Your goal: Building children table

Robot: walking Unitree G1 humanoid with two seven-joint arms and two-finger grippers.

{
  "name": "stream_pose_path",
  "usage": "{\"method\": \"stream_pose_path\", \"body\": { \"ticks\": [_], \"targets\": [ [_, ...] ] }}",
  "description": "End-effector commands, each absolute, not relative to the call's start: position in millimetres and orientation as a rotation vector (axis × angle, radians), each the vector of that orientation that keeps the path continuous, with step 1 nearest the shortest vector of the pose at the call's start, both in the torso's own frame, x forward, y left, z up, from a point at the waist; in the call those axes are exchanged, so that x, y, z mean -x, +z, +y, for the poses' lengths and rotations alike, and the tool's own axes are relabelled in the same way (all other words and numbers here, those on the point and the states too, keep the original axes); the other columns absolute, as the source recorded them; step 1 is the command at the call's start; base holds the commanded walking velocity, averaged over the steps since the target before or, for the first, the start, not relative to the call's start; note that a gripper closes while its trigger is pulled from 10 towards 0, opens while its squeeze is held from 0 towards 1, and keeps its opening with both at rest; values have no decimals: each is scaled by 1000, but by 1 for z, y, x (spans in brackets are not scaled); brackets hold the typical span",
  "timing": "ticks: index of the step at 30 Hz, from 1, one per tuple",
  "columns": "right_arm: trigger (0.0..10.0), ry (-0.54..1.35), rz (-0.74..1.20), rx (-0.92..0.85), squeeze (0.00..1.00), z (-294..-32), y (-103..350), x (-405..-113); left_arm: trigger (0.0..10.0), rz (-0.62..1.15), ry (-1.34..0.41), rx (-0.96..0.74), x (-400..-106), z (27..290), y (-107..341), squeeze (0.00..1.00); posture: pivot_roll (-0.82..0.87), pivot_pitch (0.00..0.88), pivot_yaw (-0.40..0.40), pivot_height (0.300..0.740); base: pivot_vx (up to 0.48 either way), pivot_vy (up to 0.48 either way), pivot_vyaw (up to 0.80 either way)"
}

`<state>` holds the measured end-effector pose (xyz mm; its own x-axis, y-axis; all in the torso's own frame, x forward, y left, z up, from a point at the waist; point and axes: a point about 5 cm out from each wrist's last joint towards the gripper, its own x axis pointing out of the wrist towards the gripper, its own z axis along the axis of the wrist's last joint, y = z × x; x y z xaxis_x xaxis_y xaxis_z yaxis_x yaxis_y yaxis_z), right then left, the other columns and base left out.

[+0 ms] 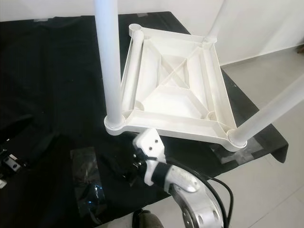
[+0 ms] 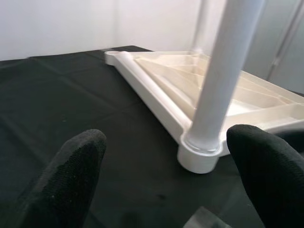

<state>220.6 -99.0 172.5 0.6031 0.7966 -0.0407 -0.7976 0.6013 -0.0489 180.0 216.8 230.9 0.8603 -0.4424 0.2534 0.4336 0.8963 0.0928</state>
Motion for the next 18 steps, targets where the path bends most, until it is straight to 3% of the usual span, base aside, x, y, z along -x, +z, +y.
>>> {"method": "stream_pose_path", "body": {
  "ticks": [1,8,12,18],
  "targets": [
    [10000,907,-18,44,0,-104,174,-218,10000,-171,-390,24,-186,222,213,0,109,225,-100,740,0,0,0],
    [10000,854,-41,27,0,-107,172,-220,10000,-157,-337,84,-191,225,197,0,109,189,-79,740,0,0,0],
    [10000,780,-61,-6,0,-110,166,-230,10000,-53,-376,179,-187,216,165,0,105,157,-61,740,0,-474,0],
    [10000,806,-84,-31,0,-107,164,-235,10000,-17,-447,270,-186,202,153,0,108,119,-53,740,0,-472,0]
  ]
}}
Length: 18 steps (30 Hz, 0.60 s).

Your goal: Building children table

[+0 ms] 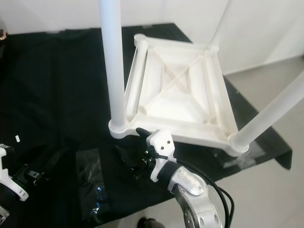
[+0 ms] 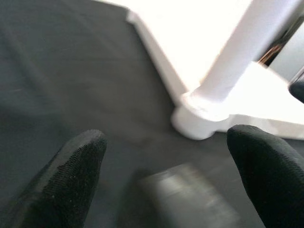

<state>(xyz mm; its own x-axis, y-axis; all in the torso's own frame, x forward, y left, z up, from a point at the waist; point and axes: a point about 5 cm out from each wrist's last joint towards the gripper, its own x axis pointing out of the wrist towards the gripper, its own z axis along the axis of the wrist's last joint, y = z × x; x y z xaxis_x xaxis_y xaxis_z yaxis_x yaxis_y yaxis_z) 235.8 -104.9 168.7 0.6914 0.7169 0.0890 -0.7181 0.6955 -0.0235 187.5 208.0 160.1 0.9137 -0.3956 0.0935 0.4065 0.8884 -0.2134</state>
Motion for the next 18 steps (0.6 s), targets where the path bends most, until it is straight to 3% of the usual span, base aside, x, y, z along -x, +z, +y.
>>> {"method": "stream_pose_path", "body": {
  "ticks": [1,15,18],
  "targets": [
    [10000,812,-86,-33,0,-106,164,-236,10000,-13,-452,275,-186,200,152,0,107,115,-53,740,0,-472,0],
    [10000,961,-25,-2,0,-97,147,-237,10000,3,-560,337,-195,165,135,0,97,67,-42,740,0,-470,0],
    [10000,1000,-26,21,0,-97,146,-235,10000,0,-573,338,-197,160,136,0,94,66,-41,740,0,-469,800]
  ]
}}
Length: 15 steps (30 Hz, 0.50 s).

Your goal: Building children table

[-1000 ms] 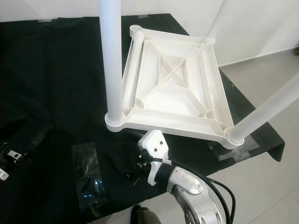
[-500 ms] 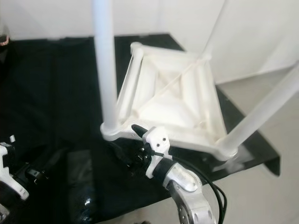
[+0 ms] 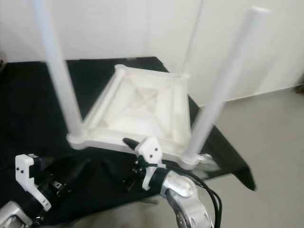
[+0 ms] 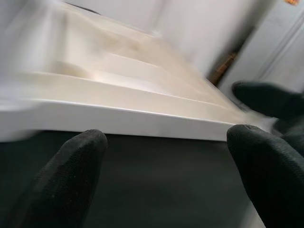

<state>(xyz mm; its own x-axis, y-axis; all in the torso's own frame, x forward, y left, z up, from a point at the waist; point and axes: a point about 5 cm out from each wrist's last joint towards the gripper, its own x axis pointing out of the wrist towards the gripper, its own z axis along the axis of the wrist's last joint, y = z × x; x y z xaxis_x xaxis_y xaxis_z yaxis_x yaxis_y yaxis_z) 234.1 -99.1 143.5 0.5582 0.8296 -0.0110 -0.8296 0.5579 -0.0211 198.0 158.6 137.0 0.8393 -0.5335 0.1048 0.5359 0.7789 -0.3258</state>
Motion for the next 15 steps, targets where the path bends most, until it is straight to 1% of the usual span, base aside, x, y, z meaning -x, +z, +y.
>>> {"method": "stream_pose_path", "body": {
  "ticks": [1,9,12,13,15],
  "targets": [
    [10000,1015,-23,21,0,-97,146,-234,10000,-1,-585,339,-197,157,136,0,94,65,-41,740,0,-469,800],
    [10000,1052,9,32,0,-100,140,-234,10000,-20,-628,326,-202,147,140,0,85,69,-42,740,0,-466,800],
    [10000,1031,20,-3,0,-102,139,-236,10000,-33,-640,303,-205,144,143,0,82,74,-42,740,0,-465,792],
    [10000,984,27,-22,0,-105,139,-240,10000,-41,-645,293,-208,142,145,0,79,77,-40,740,0,-465,0],
    [10000,976,26,-25,0,-106,139,-241,10000,-42,-650,289,-209,141,145,0,77,77,-38,740,0,-465,0]
  ]
}}
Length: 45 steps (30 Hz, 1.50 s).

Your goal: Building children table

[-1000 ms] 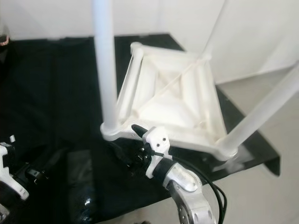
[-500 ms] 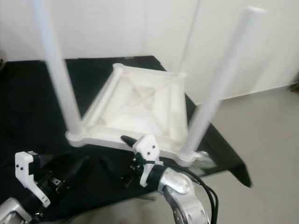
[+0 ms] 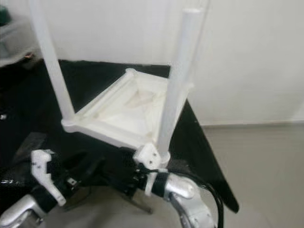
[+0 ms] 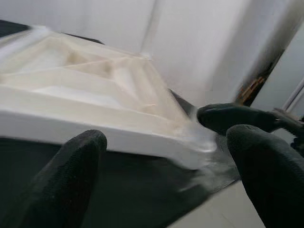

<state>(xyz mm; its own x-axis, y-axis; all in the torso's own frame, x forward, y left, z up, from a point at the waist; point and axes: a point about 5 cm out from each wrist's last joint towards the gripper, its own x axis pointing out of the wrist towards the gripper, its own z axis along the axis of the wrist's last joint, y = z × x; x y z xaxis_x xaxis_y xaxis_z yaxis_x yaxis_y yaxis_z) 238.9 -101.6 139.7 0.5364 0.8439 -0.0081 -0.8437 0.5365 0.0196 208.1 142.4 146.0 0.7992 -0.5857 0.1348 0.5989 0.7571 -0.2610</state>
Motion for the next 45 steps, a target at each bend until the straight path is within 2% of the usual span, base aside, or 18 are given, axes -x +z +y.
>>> {"method": "stream_pose_path", "body": {
  "ticks": [1,15,32,45],
  "targets": [
    [10000,976,26,-25,0,-106,139,-241,10000,-42,-650,289,-209,141,145,0,77,77,-38,740,0,-465,0],
    [10000,1019,24,-40,0,-109,139,-238,10000,-15,-729,289,-208,118,139,0,66,85,-35,740,0,-465,0],
    [10000,957,24,30,0,-122,137,-249,10000,-58,-760,266,-225,102,145,0,52,86,-43,740,0,-465,790],
    [10000,906,30,24,0,-125,133,-253,10000,-66,-658,276,-243,102,144,0,47,78,-54,740,0,-461,789]
  ]
}}
